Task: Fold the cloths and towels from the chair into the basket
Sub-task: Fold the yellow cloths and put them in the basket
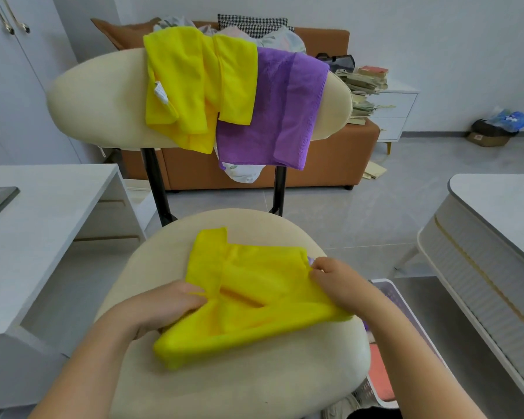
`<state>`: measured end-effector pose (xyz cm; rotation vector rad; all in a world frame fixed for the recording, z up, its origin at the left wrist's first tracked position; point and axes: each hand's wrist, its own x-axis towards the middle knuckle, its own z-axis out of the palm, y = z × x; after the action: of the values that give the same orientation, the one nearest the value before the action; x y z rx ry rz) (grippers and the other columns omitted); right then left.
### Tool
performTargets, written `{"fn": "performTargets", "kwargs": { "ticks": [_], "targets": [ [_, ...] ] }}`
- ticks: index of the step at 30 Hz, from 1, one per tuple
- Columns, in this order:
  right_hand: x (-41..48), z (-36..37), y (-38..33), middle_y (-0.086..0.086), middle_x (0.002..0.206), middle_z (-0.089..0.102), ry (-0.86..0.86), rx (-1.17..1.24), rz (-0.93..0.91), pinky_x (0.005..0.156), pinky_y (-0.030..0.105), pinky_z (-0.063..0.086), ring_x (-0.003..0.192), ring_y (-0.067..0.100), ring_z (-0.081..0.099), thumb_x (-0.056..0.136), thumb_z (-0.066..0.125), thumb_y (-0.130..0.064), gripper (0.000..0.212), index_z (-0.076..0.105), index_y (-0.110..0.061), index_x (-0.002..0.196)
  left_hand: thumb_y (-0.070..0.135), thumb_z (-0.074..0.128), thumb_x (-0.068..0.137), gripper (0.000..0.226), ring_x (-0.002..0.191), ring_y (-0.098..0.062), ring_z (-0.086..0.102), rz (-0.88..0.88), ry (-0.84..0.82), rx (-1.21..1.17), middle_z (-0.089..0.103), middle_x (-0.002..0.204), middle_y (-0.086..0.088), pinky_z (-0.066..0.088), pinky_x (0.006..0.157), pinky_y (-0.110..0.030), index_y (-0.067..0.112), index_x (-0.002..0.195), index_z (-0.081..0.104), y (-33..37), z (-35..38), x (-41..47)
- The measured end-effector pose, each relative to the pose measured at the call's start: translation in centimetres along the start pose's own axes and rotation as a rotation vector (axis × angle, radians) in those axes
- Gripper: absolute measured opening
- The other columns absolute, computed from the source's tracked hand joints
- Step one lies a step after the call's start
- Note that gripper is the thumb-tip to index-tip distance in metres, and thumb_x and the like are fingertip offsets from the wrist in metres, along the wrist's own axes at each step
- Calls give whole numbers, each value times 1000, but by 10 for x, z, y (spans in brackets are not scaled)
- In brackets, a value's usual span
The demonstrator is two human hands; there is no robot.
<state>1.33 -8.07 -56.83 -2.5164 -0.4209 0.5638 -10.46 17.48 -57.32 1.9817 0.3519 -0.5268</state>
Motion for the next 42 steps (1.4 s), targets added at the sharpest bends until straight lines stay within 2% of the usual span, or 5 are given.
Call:
{"fn": "performTargets", "kwargs": {
  "ticks": [12, 24, 32, 38, 42],
  "targets": [
    [7, 16, -9, -1, 71, 53, 264, 97, -232, 61, 30, 31, 72, 19, 48, 93, 50, -16, 21, 48, -21, 73, 60, 22, 81, 55, 85, -13, 57, 600, 394, 441, 62, 83, 7, 40, 78, -32, 21, 89, 59, 9, 29, 26],
    [19, 19, 5, 4, 75, 48, 281, 125, -39, 64, 33, 29, 79, 27, 47, 98, 38, -13, 14, 44, -10, 85, 32, 29, 99, 31, 89, -33, 54, -92, 848, 697, 62, 99, -15, 41, 72, -36, 16, 80, 48, -25, -23, 10],
    [15, 19, 0, 0, 70, 47, 374, 256, -68, 55, 31, 30, 74, 24, 45, 98, 41, -14, 14, 50, -8, 88, 47, 52, 83, 49, 62, -20, 43, 261, 582, 48, 45, 62, -12, 31, 59, -33, 2, 64, 48, -12, -15, 7],
    [17, 22, 0, 2, 73, 47, 264, 168, -52, 65, 32, 32, 76, 24, 45, 97, 40, -13, 14, 46, -9, 85, 29, 47, 97, 37, 139, -22, 30, 191, 628, 376, 41, 146, -13, 32, 101, -34, 7, 67, 47, -20, -5, 21],
    [18, 21, 1, 0, 72, 46, 266, 161, -52, 64, 31, 31, 75, 23, 45, 98, 38, -15, 14, 45, -9, 87, 26, 44, 97, 33, 108, -35, 53, 162, 736, 358, 64, 110, -14, 41, 86, -43, 3, 75, 52, -16, -5, 21]
  ]
}}
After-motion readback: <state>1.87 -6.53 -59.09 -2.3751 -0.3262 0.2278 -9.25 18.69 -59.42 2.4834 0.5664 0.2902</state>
